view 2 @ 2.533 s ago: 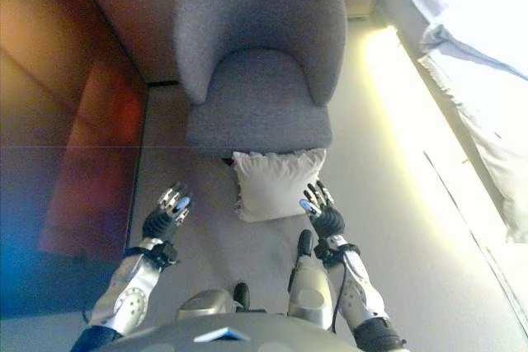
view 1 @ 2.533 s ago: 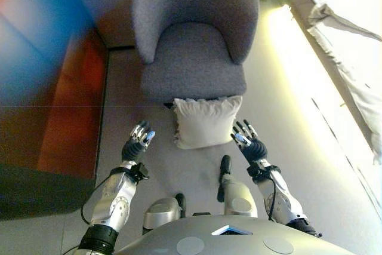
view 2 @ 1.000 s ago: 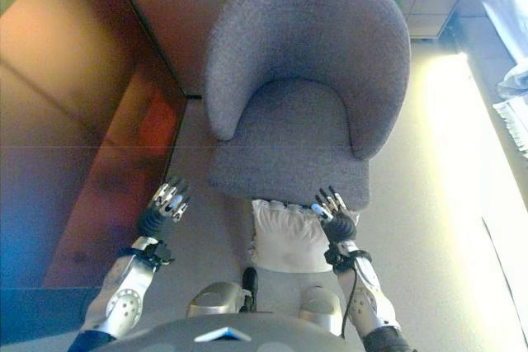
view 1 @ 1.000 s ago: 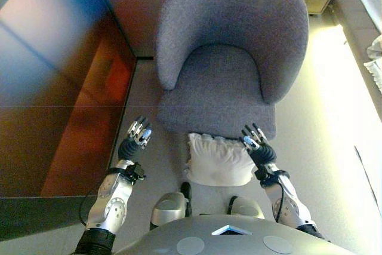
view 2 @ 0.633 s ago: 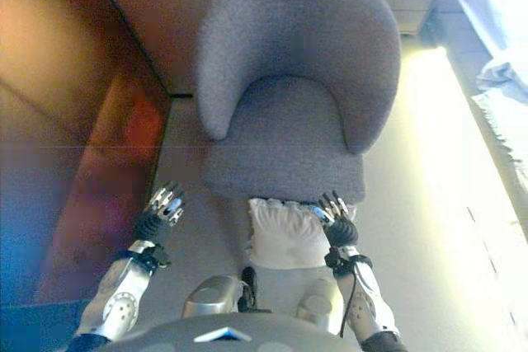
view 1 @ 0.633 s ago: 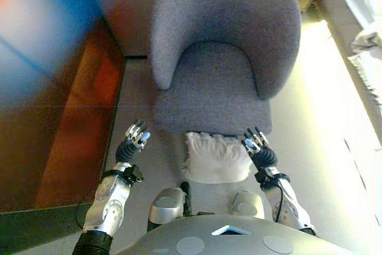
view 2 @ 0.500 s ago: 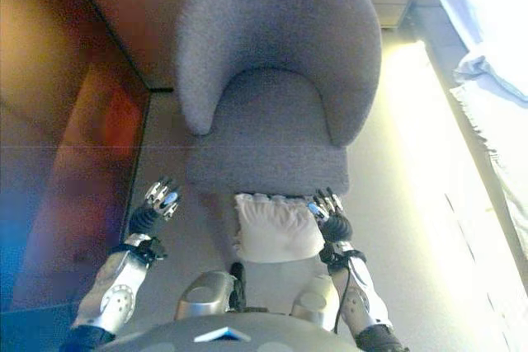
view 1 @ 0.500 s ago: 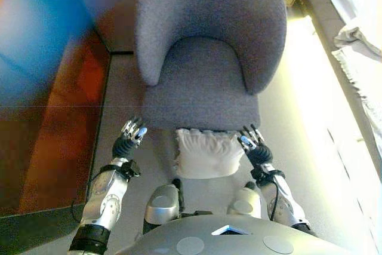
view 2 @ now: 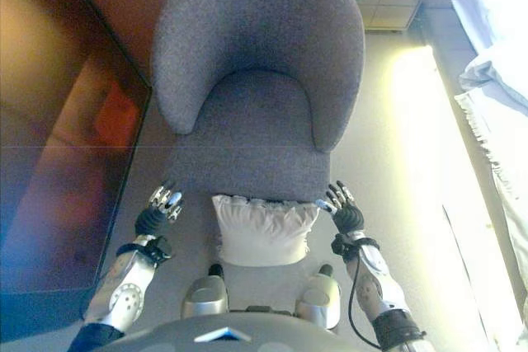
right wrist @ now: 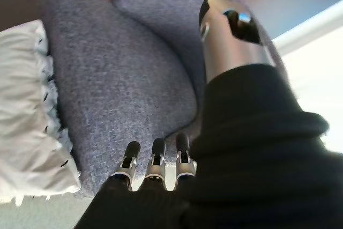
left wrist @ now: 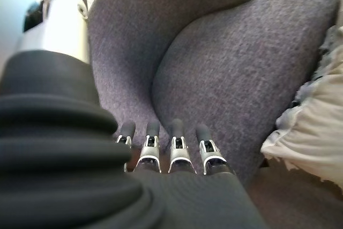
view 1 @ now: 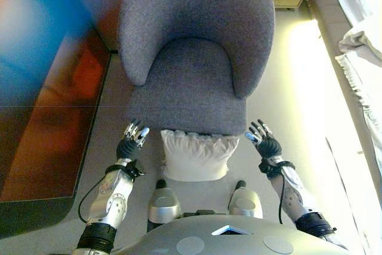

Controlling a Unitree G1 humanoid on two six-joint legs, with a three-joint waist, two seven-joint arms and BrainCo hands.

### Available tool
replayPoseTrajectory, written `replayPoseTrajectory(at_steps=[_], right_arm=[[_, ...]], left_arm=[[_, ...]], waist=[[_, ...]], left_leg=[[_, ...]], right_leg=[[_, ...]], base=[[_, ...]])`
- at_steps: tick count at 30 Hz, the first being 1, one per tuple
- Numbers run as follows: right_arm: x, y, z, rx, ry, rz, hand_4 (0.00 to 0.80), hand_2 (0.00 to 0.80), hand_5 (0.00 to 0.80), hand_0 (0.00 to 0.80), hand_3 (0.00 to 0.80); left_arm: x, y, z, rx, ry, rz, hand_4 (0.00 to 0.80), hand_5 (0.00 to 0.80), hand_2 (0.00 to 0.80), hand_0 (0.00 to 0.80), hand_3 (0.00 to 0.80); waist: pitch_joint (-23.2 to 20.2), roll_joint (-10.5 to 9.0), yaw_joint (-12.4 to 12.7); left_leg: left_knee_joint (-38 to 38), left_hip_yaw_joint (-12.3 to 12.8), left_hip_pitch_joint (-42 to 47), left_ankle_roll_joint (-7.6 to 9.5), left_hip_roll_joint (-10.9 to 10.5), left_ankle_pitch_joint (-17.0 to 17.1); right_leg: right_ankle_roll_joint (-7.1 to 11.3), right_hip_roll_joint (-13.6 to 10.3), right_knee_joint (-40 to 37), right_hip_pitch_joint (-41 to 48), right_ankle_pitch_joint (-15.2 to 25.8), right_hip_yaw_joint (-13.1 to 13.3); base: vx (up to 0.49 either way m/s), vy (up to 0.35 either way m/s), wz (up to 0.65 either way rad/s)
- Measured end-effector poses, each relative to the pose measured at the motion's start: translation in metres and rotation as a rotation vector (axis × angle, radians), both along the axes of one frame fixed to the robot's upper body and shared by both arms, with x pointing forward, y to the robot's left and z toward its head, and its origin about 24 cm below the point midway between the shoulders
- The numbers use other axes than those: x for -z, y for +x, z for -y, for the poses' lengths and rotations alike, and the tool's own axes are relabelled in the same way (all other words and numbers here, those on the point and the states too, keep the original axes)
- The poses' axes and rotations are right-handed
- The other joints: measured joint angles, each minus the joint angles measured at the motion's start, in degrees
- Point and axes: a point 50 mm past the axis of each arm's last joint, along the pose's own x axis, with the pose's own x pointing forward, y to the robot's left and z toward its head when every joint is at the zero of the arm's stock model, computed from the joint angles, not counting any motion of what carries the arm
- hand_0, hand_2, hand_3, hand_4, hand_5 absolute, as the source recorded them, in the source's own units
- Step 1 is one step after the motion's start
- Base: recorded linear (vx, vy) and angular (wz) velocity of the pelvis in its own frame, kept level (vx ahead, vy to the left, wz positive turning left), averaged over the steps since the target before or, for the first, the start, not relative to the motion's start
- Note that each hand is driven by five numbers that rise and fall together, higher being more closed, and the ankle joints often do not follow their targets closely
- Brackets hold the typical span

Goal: Pick up the cushion and take it to the sofa

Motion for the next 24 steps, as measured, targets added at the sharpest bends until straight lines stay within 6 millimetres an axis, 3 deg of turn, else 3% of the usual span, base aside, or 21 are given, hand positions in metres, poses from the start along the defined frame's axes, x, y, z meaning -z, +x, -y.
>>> replayPoseTrajectory(at_steps=[2, 5, 11, 15, 18, 20, 24], right_arm=[[0.002, -0.001, -0.001, 0.002, 0.004, -0.006, 0.0, 0.0, 0.0, 0.0, 0.0], [0.005, 0.001, -0.006, 0.003, 0.007, -0.01, 0.0, 0.0, 0.0, 0.0, 0.0], [0.019, -0.009, -0.013, 0.041, 0.042, -0.054, 0.0, 0.0, 0.0, 0.0, 0.0], [0.026, -0.012, -0.014, 0.059, 0.044, -0.086, 0.0, 0.0, 0.0, 0.0, 0.0], [0.021, 0.001, -0.003, 0.082, -0.002, -0.058, 0.0, 0.0, 0.0, 0.0, 0.0], [0.012, 0.024, 0.009, 0.088, -0.061, -0.021, 0.0, 0.0, 0.0, 0.0, 0.0], [-0.016, 0.066, 0.022, 0.104, -0.139, 0.063, 0.0, 0.0, 0.0, 0.0, 0.0]], left_arm=[[0.003, 0.005, 0.0, 0.005, 0.001, -0.01, 0.0, 0.0, 0.0, 0.0, 0.0], [0.009, 0.002, -0.003, 0.002, 0.005, -0.033, 0.0, 0.0, 0.0, 0.0, 0.0], [0.014, -0.005, -0.009, 0.03, 0.059, -0.064, 0.0, 0.0, 0.0, 0.0, 0.0], [0.024, -0.012, -0.014, 0.021, 0.067, -0.117, 0.0, 0.0, 0.0, 0.0, 0.0], [0.018, 0.017, 0.0, 0.08, 0.08, -0.068, 0.0, 0.0, 0.0, 0.0, 0.0], [0.004, 0.044, 0.011, 0.115, 0.096, 0.008, 0.0, 0.0, 0.0, 0.0, 0.0], [-0.019, 0.074, 0.02, 0.104, 0.119, 0.118, 0.0, 0.0, 0.0, 0.0, 0.0]], waist=[[-0.37, -0.14, -0.12], [-1.52, -0.16, -0.04], [-1.93, -1.47, 0.08], [-1.36, -0.92, 0.01], [0.37, 0.02, -0.24], [4.32, 1.49, -0.26], [11.2, 2.66, -0.15]], left_leg=[[0.35, 1.68, 0.14, 0.31, -0.7, 0.24], [0.11, 0.66, 0.62, 0.39, -2.57, 0.17], [2.68, 1.34, 1.08, 2.09, -5.04, -1.68], [8.99, 2.5, -2.68, 2.03, -3.57, -4.78], [15.49, 0.36, -11.96, 2.66, -3.2, -5.14], [20.2, -0.35, -18.3, 3.07, -2.82, -5.36], [25.84, -1.05, -25.52, 2.92, -1.5, -5.48]], right_leg=[[0.79, -1.22, -0.07, 1.48, -0.51, -0.99], [1.3, -2.86, 0.31, 1.5, -0.53, -0.84], [1.63, -5.73, 1.46, 2.28, -0.35, -0.41], [1.77, -6.15, 4.11, -1.41, -0.81, 0.45], [1.21, -5.51, 8.23, -9.27, -1.06, 2.71], [0.75, -5.24, 12.39, -15.53, -1.35, 5.73], [-0.19, -5.2, 18.54, -23.68, -1.78, 7.15]], base=[[0.092, 0.171, 0.46], [0.115, 0.185, 0.11], [0.128, 0.108, -0.02], [-0.101, -0.041, -0.25], [-0.266, -0.063, 0.14], [-0.199, -0.083, 0.07], [-0.157, -0.059, -0.05]])
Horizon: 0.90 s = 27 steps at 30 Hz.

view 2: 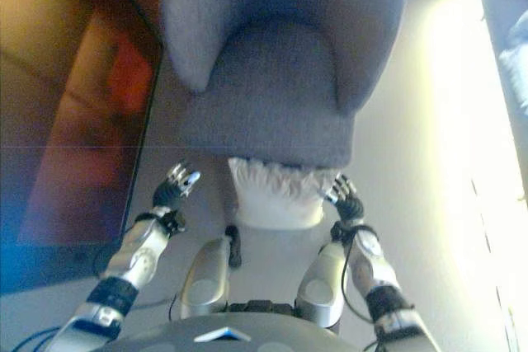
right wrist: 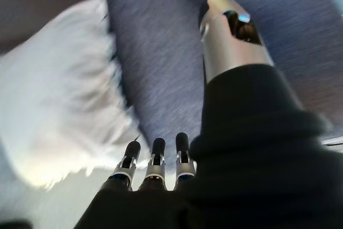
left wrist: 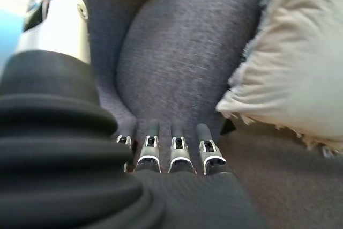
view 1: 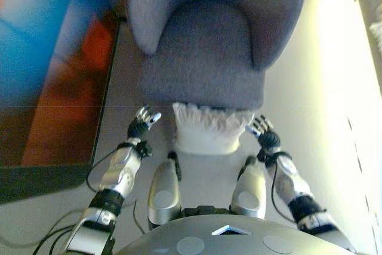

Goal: Pick up the cushion and take it to the sofa

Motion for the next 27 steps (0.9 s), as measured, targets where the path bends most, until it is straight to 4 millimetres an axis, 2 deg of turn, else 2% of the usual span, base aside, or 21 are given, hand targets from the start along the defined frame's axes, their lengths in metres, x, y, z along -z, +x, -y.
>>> replayPoseTrajectory(at_steps=[4, 7, 10, 13, 18, 23, 27], right_arm=[[-0.039, 0.041, 0.004, 0.002, -0.012, 0.121, 0.0, 0.0, 0.0, 0.0, 0.0], [-0.055, 0.058, -0.001, -0.01, -0.009, 0.156, 0.0, 0.0, 0.0, 0.0, 0.0], [-0.061, 0.069, 0.002, -0.036, -0.08, 0.128, 0.0, 0.0, 0.0, 0.0, 0.0], [-0.077, 0.083, 0.015, -0.037, -0.168, 0.122, 0.0, 0.0, 0.0, 0.0, 0.0], [-0.105, 0.1, 0.038, -0.012, -0.212, 0.144, 0.0, 0.0, 0.0, 0.0, 0.0], [-0.12, 0.111, 0.039, -0.037, -0.19, 0.158, 0.0, 0.0, 0.0, 0.0, 0.0], [-0.122, 0.114, 0.04, -0.048, -0.186, 0.14, 0.0, 0.0, 0.0, 0.0, 0.0]], left_arm=[[-0.02, 0.027, 0.004, -0.023, 0.028, 0.068, 0.0, 0.0, 0.0, 0.0, 0.0], [-0.033, 0.04, 0.007, -0.033, 0.032, 0.111, 0.0, 0.0, 0.0, 0.0, 0.0], [-0.044, 0.048, 0.009, -0.038, 0.038, 0.146, 0.0, 0.0, 0.0, 0.0, 0.0], [-0.058, 0.059, 0.011, -0.039, 0.057, 0.181, 0.0, 0.0, 0.0, 0.0, 0.0], [-0.066, 0.07, -0.001, -0.062, 0.092, 0.183, 0.0, 0.0, 0.0, 0.0, 0.0], [-0.074, 0.076, -0.013, -0.08, 0.112, 0.19, 0.0, 0.0, 0.0, 0.0, 0.0], [-0.079, 0.082, -0.014, -0.077, 0.109, 0.189, 0.0, 0.0, 0.0, 0.0, 0.0]], waist=[[4.23, 0.28, -0.4], [5.69, 0.23, -1.2], [5.99, 0.71, -1.34], [6.67, 1.25, -1.1], [6.99, 1.85, -1.14], [7.08, 2.0, -1.21], [7.09, 2.02, -1.23]], left_leg=[[5.47, -1.67, -8.47, -0.03, 0.29, -0.15], [8.43, -2.4, -12.83, 0.09, 0.36, -0.41], [13.08, -3.06, -17.54, 0.27, 0.58, -1.82], [20.07, -3.63, -23.93, 0.72, 1.17, -4.21], [29.31, -4.81, -33.84, 1.32, 1.69, -6.67], [35.36, -6.34, -42.06, 1.42, 2.03, -7.48], [37.78, -6.66, -45.06, 1.41, 2.12, -7.5]], right_leg=[[-1.01, 0.86, 5.4, -8.81, -0.08, 2.06], [-1.42, 0.86, 8.19, -13.4, -0.18, 3.01], [-1.71, 0.82, 11.53, -17.96, -0.58, 3.78], [-1.75, 0.61, 16.87, -24.36, -1.34, 5.44], [-1.41, 0.84, 24.42, -34.41, -2.25, 8.59], [-1.81, 1.18, 30.84, -42.8, -3.42, 10.2], [-1.89, 1.53, 33.67, -46.14, -3.77, 11.41]], base=[[-0.143, -0.002, -0.07], [-0.069, 0.015, -0.02], [-0.113, 0.03, -0.1], [-0.071, 0.048, -0.14], [-0.044, 0.029, -0.08], [-0.015, 0.008, 0.01], [0.0, 0.003, 0.0]])
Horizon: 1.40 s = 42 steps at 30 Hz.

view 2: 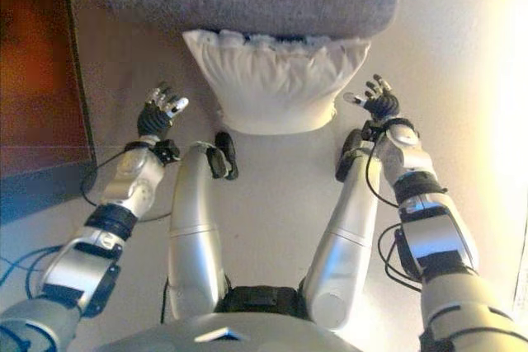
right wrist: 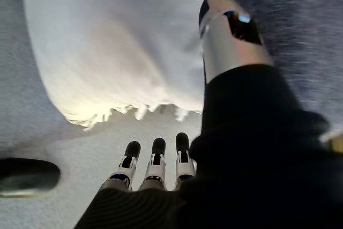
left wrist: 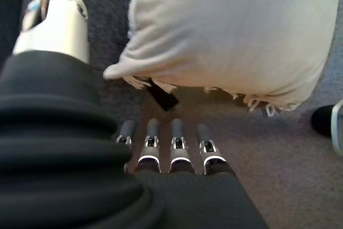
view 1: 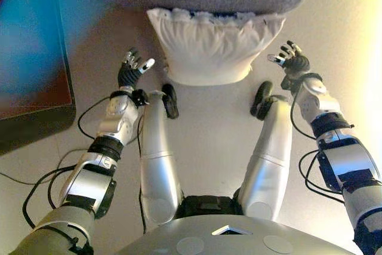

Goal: Pick up the cushion and take it to the sofa

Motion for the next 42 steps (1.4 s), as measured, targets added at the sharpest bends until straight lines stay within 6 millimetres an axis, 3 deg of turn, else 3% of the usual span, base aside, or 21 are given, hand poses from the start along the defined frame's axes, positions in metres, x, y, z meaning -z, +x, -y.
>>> replayPoseTrajectory(at_steps=[9, 17, 24, 27, 42], right_arm=[[-0.022, 0.011, -0.002, -0.059, -0.023, 0.018, 0.0, 0.0, 0.0, 0.0, 0.0], [-0.034, 0.017, -0.013, -0.195, -0.045, 0.043, 0.0, 0.0, 0.0, 0.0, 0.0], [-0.072, 0.033, -0.032, -0.284, -0.108, 0.092, 0.0, 0.0, 0.0, 0.0, 0.0], [-0.073, 0.034, -0.034, -0.296, -0.125, 0.089, 0.0, 0.0, 0.0, 0.0, 0.0], [-0.09, 0.04, -0.048, -0.331, -0.149, 0.113, 0.0, 0.0, 0.0, 0.0, 0.0]], left_arm=[[-0.029, 0.022, -0.006, -0.024, 0.014, 0.005, 0.0, 0.0, 0.0, 0.0, 0.0], [-0.048, 0.031, 0.003, 0.11, -0.016, 0.034, 0.0, 0.0, 0.0, 0.0, 0.0], [-0.092, 0.05, -0.011, 0.086, 0.101, 0.053, 0.0, 0.0, 0.0, 0.0, 0.0], [-0.103, 0.054, -0.007, 0.099, 0.135, 0.065, 0.0, 0.0, 0.0, 0.0, 0.0], [-0.121, 0.063, 0.0, 0.102, 0.202, 0.064, 0.0, 0.0, 0.0, 0.0, 0.0]], waist=[[0.0, 0.0, -0.22], [0.0, -0.05, -0.38], [-0.02, -0.3, -1.78], [-0.01, -0.35, -1.98], [-0.01, -0.35, -2.6]], left_leg=[[3.37, -1.38, -5.45, -0.1, 0.68, -0.06], [4.41, -1.36, -7.49, -0.11, 0.82, -0.09], [6.55, -1.81, -11.28, -0.02, 0.91, -0.51], [6.52, -1.7, -11.35, 0.11, 0.97, -0.76], [4.03, -0.65, -11.66, 0.38, 0.7, -1.22]], right_leg=[[-0.28, 1.69, 3.41, -4.9, -0.31, 0.92], [-0.05, 1.84, 4.11, -6.82, -0.54, 1.35], [-0.03, 1.74, 6.18, -10.08, -1.24, 1.68], [0.18, 1.79, 6.04, -10.17, -1.38, 1.73], [0.44, 1.89, 3.84, -10.64, -1.9, 1.77]], base=[[-0.002, 0.001, -0.01], [-0.004, 0.002, -0.01], [-0.017, 0.014, 0.01], [-0.002, 0.01, 0.0], [0.0, 0.0, 0.0]])
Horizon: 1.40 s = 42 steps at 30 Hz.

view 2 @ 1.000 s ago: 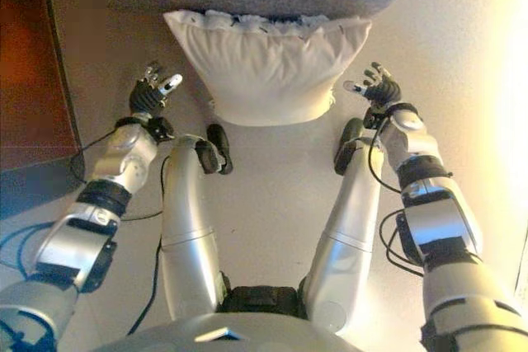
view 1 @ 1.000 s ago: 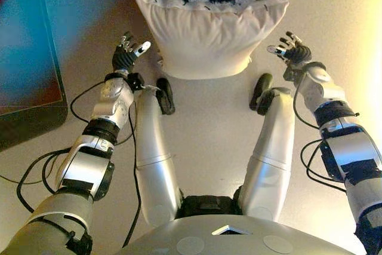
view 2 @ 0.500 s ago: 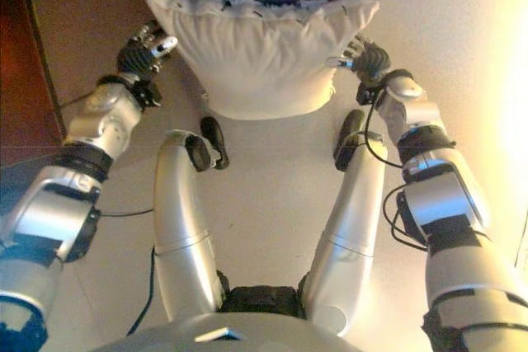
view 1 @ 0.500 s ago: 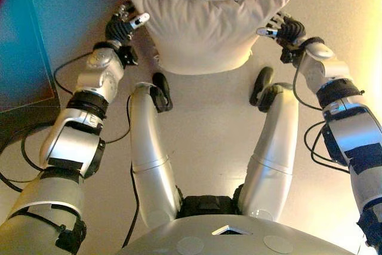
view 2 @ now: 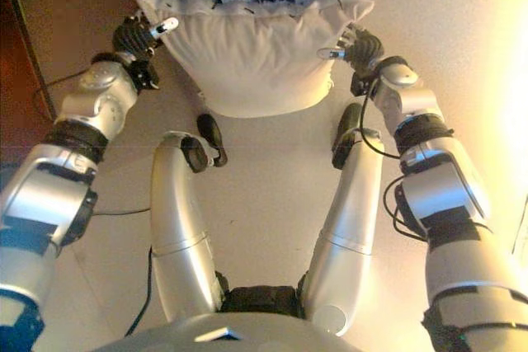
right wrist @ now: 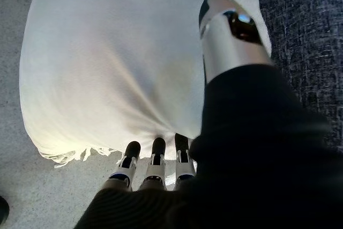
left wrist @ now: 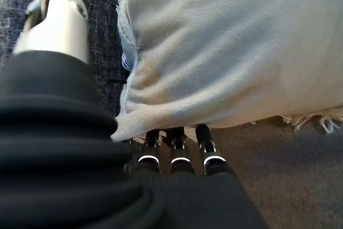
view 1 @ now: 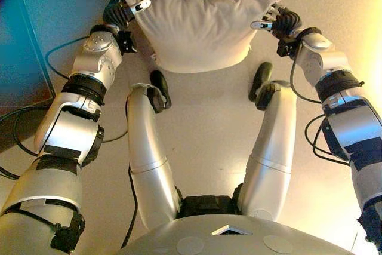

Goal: Pick up the cushion and take it to the sofa

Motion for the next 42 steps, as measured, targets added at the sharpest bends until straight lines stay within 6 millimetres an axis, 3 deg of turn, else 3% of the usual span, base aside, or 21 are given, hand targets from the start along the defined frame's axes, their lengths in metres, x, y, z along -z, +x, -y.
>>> replayPoseTrajectory(at_steps=[1, 2, 3, 4, 5, 23, 28, 32, 35, 42], right_arm=[[-0.001, 0.0, -0.002, -0.006, -0.002, 0.001, 0.0, 0.0, 0.0, 0.0, 0.0], [-0.001, 0.001, -0.004, -0.013, -0.008, 0.001, 0.176, 0.176, 0.176, 0.176, 0.176], [-0.002, 0.001, -0.006, -0.018, -0.011, 0.002, 0.718, 0.718, 0.718, 0.718, 0.718], [-0.002, 0.001, -0.006, -0.019, -0.014, 0.002, 0.8, 0.8, 0.8, 0.8, 0.8], [-0.002, 0.001, -0.006, -0.018, -0.017, 0.002, 0.8, 0.8, 0.8, 0.8, 0.8], [0.009, 0.0, -0.01, -0.001, -0.019, -0.013, 0.8, 0.8, 0.8, 0.8, 0.8], [0.035, -0.011, -0.012, 0.02, 0.006, 0.012, 0.8, 0.8, 0.8, 0.8, 0.8], [0.063, -0.027, -0.012, 0.054, 0.072, 0.018, 0.8, 0.8, 0.8, 0.8, 0.8], [0.084, -0.044, -0.012, 0.072, 0.12, 0.026, 0.8, 0.8, 0.8, 0.8, 0.8], [0.128, -0.091, -0.026, 0.071, 0.235, -0.001, 0.8, 0.8, 0.8, 0.8, 0.8]], left_arm=[[0.0, 0.0, 0.002, 0.008, 0.009, 0.0, 0.0, 0.0, 0.0, 0.0, 0.0], [0.0, 0.001, 0.004, 0.014, 0.013, -0.001, 0.0, 0.0, 0.0, 0.0, 0.0], [-0.001, 0.001, 0.004, 0.02, 0.014, -0.001, 0.455, 0.455, 0.455, 0.455, 0.455], [-0.001, 0.001, 0.005, 0.025, 0.018, -0.001, 0.64, 0.64, 0.64, 0.64, 0.64], [-0.001, 0.001, 0.006, 0.035, 0.023, -0.003, 0.8, 0.8, 0.8, 0.8, 0.8], [0.01, -0.001, 0.016, 0.07, 0.017, 0.016, 0.8, 0.8, 0.8, 0.8, 0.8], [0.028, -0.011, 0.019, 0.087, -0.045, 0.067, 0.8, 0.8, 0.8, 0.8, 0.8], [0.048, -0.023, 0.023, 0.097, -0.085, 0.092, 0.8, 0.8, 0.8, 0.8, 0.8], [0.059, -0.035, 0.025, 0.109, -0.113, 0.108, 0.8, 0.8, 0.8, 0.8, 0.8], [0.087, -0.068, 0.012, 0.053, -0.214, 0.097, 0.8, 0.8, 0.8, 0.8, 0.8]], waist=[[0.0, 0.0, -0.04], [0.0, 0.0, -0.11], [0.0, 0.0, -0.24], [0.0, 0.0, -0.33], [0.0, 0.0, -0.34], [0.01, 0.02, 0.79], [0.01, 0.0, 0.66], [0.05, -0.19, 0.7], [0.06, -0.6, 0.54], [-0.34, -2.94, 0.85]], left_leg=[[-0.03, 0.06, 0.0, 0.04, -0.12, -0.12], [-0.05, 0.12, 0.01, 0.06, -0.15, -0.25], [-0.06, 0.18, 0.01, 0.07, -0.22, -0.36], [-0.06, 0.25, 0.03, 0.09, -0.25, -0.46], [-0.07, 0.29, 0.03, 0.1, -0.27, -0.54], [-2.93, 1.05, 3.71, 0.15, -0.03, -0.56], [-6.21, 1.29, 7.74, 0.18, 0.05, -0.49], [-10.9, 1.97, 14.16, -0.01, -0.27, -0.08], [-17.3, 2.85, 21.14, -0.35, -1.05, 1.76], [-35.67, 4.65, 42.94, -1.58, -2.74, 6.48]], right_leg=[[0.01, -0.01, -0.04, 0.0, -0.08, 0.0], [-0.01, -0.05, -0.06, 0.0, -0.21, 0.0], [-0.01, -0.13, -0.07, 0.0, -0.32, 0.0], [0.02, -0.19, -0.09, 0.0, -0.4, 0.0], [0.01, -0.21, -0.12, 0.0, -0.43, 0.0], [0.0, 0.46, -3.48, 3.81, -0.38, -0.25], [0.14, 1.7, -7.49, 8.87, -0.32, -0.6], [1.35, 1.58, -12.77, 15.92, 0.4, -1.57], [2.52, 1.59, -19.29, 23.34, 1.72, -2.21], [2.44, 0.7, -35.65, 45.07, 5.06, -6.96]], base=[[0.0, 0.0, 0.0], [0.0, 0.0, 0.0], [0.0, 0.0, 0.0], [0.0, 0.0, 0.0], [0.0, 0.0, 0.0], [0.0, -0.002, 0.0], [0.003, -0.005, 0.01], [0.033, -0.037, 0.06], [0.056, -0.027, 0.12], [0.174, -0.022, 0.1]])
